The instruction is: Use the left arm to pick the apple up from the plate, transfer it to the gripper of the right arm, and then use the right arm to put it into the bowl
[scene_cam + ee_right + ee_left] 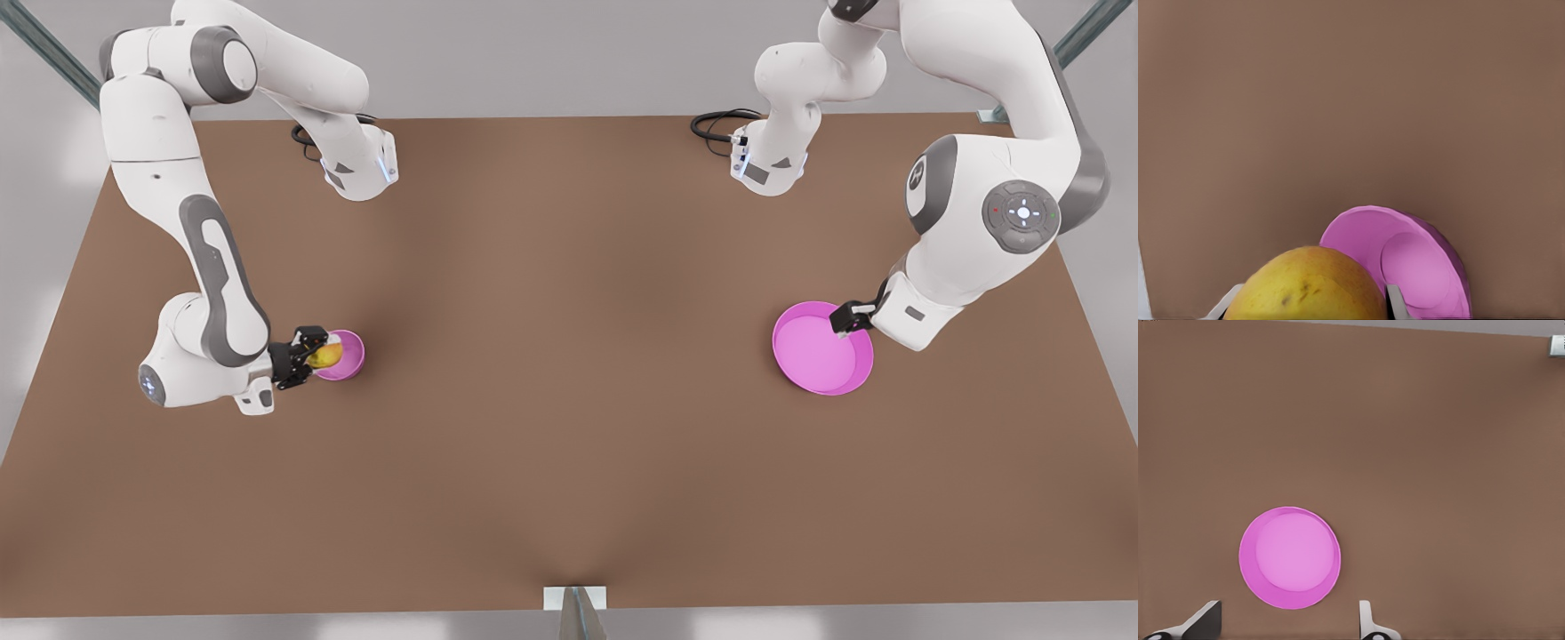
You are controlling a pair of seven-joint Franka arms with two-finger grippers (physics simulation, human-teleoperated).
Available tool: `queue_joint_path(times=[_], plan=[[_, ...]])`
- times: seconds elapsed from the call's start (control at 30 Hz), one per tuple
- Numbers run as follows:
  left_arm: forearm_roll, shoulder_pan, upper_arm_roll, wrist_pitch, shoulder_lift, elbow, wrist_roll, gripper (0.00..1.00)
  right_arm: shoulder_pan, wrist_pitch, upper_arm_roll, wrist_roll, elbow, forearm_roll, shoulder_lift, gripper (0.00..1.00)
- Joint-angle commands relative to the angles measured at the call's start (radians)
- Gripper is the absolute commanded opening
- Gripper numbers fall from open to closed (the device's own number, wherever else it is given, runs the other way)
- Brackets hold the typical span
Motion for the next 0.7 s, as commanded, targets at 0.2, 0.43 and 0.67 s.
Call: queue_joint_path(times=[0.2,0.43,0.67], plan=[[0.001,0.001,0.0,-0.007,-0.002,0.001,0.15,1.0,0.004,0.038,0.003,0.054,-0.009,-0.03,0.008,1.0],[0.01,0.002,0.0,-0.005,0.001,0.007,0.156,1.0,0.016,-0.183,0.115,0.461,0.477,-0.224,-0.099,1.0],[0.01,0.002,0.0,0.001,0.008,0.008,0.156,1.0,0.292,-0.203,-0.153,1.028,0.339,-0.332,-0.418,1.0]])
